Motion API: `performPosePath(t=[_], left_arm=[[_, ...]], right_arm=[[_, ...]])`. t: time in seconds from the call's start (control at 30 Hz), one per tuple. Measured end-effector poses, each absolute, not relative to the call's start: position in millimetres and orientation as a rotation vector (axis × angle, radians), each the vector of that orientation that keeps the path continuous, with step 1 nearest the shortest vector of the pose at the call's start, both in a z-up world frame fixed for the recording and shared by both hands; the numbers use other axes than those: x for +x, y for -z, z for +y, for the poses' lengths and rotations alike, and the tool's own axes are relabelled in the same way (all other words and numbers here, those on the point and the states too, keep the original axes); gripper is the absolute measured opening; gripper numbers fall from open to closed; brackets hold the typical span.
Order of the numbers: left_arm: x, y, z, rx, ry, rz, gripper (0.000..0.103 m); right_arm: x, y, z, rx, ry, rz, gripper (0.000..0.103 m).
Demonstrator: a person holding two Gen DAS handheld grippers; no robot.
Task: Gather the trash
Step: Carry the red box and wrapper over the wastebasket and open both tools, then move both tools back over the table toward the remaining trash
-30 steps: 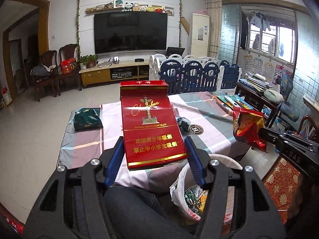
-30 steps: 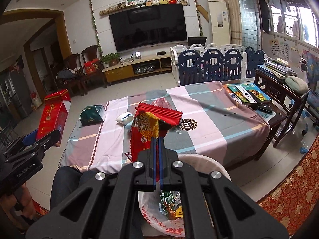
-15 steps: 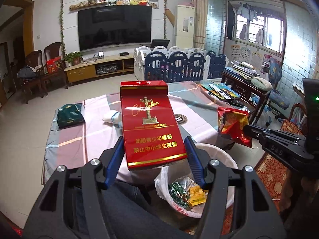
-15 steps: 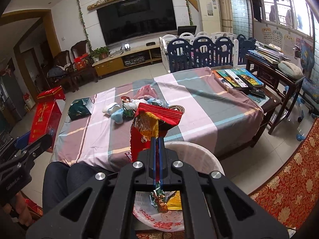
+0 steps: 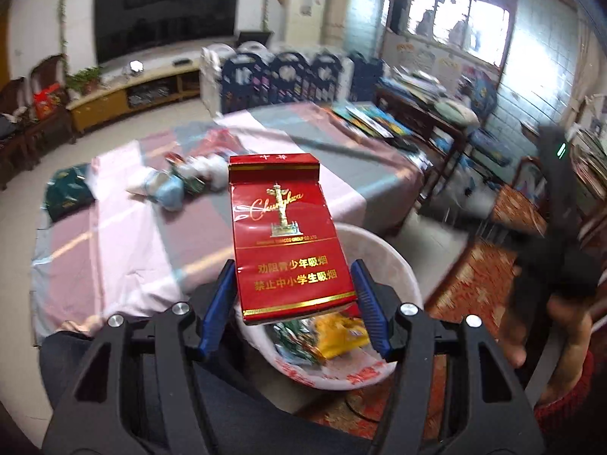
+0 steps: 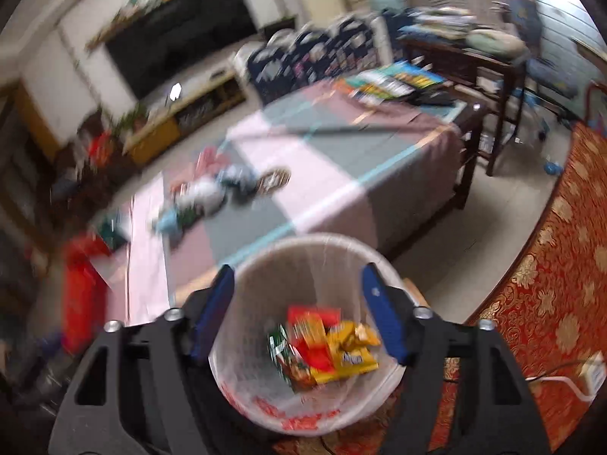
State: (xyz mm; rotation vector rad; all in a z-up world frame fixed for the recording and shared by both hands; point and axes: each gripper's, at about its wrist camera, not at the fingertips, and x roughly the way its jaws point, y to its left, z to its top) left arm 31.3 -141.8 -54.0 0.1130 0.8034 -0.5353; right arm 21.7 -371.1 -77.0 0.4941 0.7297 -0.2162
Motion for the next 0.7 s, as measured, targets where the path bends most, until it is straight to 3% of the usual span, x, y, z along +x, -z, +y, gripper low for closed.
performPosePath(t=[0.17,0.27,0.4,0.7], left_arm=[[40.1,100.1,-199.5,0.241,0.836,0.968,0.063],[40.4,120.6,-217.6,0.334,0.810,1.003,0.086],[45.7,115.8,-206.0,0.295,0.756,0.973,0.094],[61.8,98.0,-124.9,0.058,0.459,0.939,0.096]], right_arm=[[5.2,57.7,-390.9,0.509,0.298,0.646,0.072],[7.5,56.2,-394.7,0.529,0.292,0.664,0.073],[8.8,56.5,-388.1,0.534,0.258,0.674,0.073],[30.1,49.4,-343.1,0.465,0.182,0.712,0.073]])
